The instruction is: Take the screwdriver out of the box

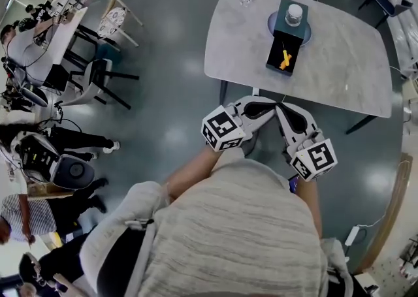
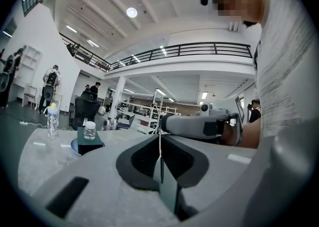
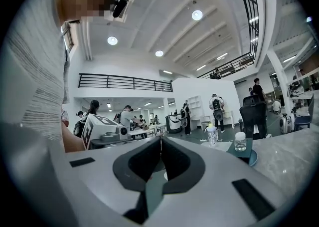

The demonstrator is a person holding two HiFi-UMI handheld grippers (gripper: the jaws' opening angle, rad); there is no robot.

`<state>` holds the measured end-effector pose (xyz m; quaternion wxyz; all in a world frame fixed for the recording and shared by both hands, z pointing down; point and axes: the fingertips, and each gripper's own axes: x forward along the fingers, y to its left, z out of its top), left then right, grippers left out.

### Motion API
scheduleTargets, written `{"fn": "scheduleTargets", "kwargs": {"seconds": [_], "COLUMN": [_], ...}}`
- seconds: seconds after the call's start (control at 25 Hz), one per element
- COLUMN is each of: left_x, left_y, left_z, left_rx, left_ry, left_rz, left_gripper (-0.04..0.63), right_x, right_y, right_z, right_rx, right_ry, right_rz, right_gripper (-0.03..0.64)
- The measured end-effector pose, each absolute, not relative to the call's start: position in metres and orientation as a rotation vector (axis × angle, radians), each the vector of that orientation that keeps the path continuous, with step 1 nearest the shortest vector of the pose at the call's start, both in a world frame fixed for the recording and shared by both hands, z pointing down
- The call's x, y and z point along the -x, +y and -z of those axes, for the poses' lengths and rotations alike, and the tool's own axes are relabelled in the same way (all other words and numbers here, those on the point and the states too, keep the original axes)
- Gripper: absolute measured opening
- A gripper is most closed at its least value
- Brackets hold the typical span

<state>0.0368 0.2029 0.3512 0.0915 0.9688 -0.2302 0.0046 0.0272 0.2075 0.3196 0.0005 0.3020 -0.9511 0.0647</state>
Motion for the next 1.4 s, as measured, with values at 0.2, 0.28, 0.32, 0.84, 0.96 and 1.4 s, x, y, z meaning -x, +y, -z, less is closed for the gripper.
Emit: {"fn": "scheduleTargets", "kwargs": {"seconds": [0.2,0.28,0.32,0.84,0.96,1.4], "left_x": [-0.007,0.007,0.014,0.058,0.055,0.017], "left_y": [0.142,0.119,0.109,0.037,0.031,-0.015], "left_z": [-0.345,-0.341,-0.339,-0.35,-0.36,-0.377], "left_rx": [-2.876,-2.875,-2.876,-2.837,-2.814,-2.767], "left_ry": [-0.703,-0.708,-0.708,-0.612,-0.583,-0.609], "left_rz": [-0.009,0.0,0.006,0.099,0.116,0.07], "left_gripper": [0.023,0.023,0.023,0.023,0.023,0.023], "right_x": [-0.008,0.0,0.004,0.033,0.029,-0.002], "right_y": [0.154,0.133,0.124,0.057,0.048,0.002], "right_z": [-0.314,-0.311,-0.31,-0.331,-0.344,-0.367], "right_rx": [-0.973,-0.992,-1.004,-1.128,-1.135,-1.07], "right_ry": [-2.965,-2.957,-2.952,-2.803,-2.776,-2.771], "right_rz": [-0.205,-0.197,-0.193,-0.206,-0.24,-0.291], "right_gripper": [0.011,0.011,0.011,0.011,0.011,0.011]}}
